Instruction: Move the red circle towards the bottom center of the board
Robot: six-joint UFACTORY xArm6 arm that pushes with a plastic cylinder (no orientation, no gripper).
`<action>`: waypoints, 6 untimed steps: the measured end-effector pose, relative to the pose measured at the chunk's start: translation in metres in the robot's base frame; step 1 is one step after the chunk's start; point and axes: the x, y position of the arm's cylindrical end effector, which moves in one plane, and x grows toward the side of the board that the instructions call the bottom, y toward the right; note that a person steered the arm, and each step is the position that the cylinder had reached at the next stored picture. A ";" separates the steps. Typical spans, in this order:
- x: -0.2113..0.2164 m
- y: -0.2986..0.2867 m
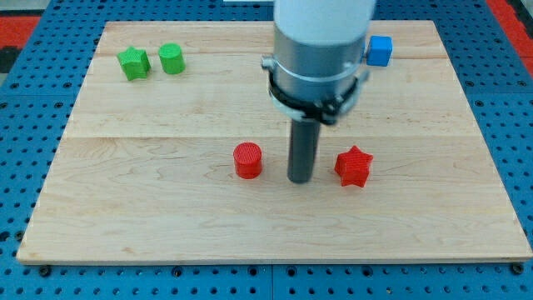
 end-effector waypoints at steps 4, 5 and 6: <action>-0.031 -0.129; -0.012 -0.184; 0.018 -0.199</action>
